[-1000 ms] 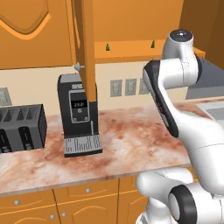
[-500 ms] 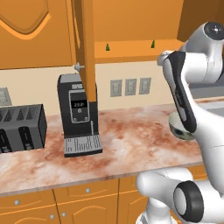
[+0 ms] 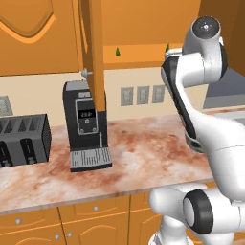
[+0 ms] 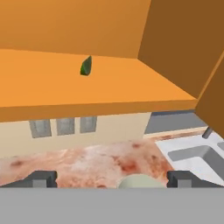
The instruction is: Pick the lemon wedges from the cabinet and place them in one bowl. Pick the tangerine from the sink and place it in the other bowl.
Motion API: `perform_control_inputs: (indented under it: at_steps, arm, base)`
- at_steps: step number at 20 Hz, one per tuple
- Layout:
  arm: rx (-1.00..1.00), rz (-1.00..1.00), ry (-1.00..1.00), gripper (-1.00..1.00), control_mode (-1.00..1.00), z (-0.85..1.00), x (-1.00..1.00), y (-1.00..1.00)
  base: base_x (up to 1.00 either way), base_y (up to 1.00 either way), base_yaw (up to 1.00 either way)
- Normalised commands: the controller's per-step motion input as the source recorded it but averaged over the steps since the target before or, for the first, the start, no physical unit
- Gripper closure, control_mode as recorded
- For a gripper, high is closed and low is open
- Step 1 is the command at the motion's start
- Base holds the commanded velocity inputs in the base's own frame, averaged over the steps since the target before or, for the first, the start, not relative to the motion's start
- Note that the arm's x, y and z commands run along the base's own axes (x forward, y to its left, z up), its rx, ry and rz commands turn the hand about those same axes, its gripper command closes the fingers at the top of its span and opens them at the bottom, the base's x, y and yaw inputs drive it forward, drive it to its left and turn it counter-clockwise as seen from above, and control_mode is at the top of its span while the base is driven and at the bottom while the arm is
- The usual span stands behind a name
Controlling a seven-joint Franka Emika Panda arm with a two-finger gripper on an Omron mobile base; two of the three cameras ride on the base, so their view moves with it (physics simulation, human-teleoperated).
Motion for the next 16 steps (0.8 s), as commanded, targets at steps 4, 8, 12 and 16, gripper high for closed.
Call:
perform_control_inputs:
  at_steps: [4,8,12,16]
  arm:
    - [0.03,-0.02,0.06,-1.0,-1.0,0.3,0.39,0.03]
    - [0.02,-0.04,0.03,-1.0,-1.0,0.19,0.45,0.0]
    - [0.0,-0.04,0.0,-1.0,-1.0,0.01,0.49,0.05]
    - [0.02,0.0,-0.01,-1.0,-1.0,-0.18,0.6,0.02]
  base:
    - [0.0,0.0,0.0]
    - [0.0,0.0,0.0]
    - [0.0,0.0,0.0]
    - [0.0,0.0,0.0]
